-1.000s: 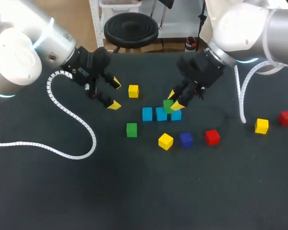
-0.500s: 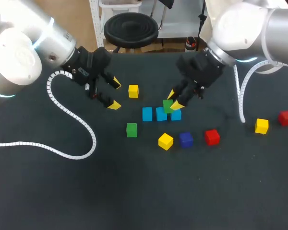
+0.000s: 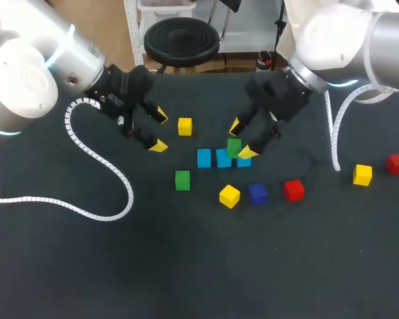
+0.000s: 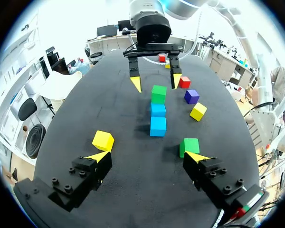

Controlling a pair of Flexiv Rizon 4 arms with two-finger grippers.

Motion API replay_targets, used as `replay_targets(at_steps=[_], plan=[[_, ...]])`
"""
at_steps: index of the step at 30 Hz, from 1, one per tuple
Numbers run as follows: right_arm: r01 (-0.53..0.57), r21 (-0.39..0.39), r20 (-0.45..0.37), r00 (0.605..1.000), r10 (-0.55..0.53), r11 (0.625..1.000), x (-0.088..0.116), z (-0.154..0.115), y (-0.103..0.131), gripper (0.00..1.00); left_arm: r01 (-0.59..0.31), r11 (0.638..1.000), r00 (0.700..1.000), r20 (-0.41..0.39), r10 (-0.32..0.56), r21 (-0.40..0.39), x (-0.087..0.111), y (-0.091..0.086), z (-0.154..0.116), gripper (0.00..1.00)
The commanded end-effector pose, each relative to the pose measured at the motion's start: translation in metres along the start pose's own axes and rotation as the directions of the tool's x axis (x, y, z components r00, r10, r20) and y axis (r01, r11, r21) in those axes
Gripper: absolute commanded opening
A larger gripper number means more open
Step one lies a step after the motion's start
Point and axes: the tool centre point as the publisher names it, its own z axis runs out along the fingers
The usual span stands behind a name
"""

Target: Place the blue cubes, place green cubes on the blue cubes, place the yellow cubes on the green cubes, then place the red cubes on the yellow cubes, and place purple cube on the red cubes.

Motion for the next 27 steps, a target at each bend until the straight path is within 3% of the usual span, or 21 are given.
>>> replay_targets(at_steps=[1, 8, 15, 19, 27], plan=[[-0.012, 0.013, 0.014, 1.0, 0.012, 1.0, 0.0017, -0.0011, 0.0021, 1.0, -0.002, 1.0, 1.0, 0.001, 0.002, 0.002, 0.0007, 0.001, -0.0005, 1.0], [-0.035, 0.027, 0.023, 0.999, 0.035, 0.999, 0.002, -0.0004, 0.0034, 1.0, -0.002, 1.0, 1.0, 0.001, 0.002, 0.002, 0.0007, 0.001, -0.0005, 1.0], [-0.033, 0.03, 0.021, 0.999, 0.033, 0.999, 0.0014, -0.0008, 0.001, 0.84, -0.002, 1.0, 1.0, 0.001, 0.002, 0.002, 0.0007, 0.001, -0.0005, 1.0], [-0.035, 0.033, 0.02, 0.999, 0.034, 0.999, 0.0017, -0.0017, 0.0004, 0.85, -0.002, 1.0, 1.0, 0.001, 0.002, 0.002, 0.0007, 0.001, -0.0005, 1.0], [-0.044, 0.03, 0.018, 0.999, 0.044, 0.999, 0.0033, 0.0024, -0.0005, 0.78, -0.002, 1.0, 1.0, 0.001, 0.002, 0.002, 0.0007, 0.001, -0.0005, 1.0]])
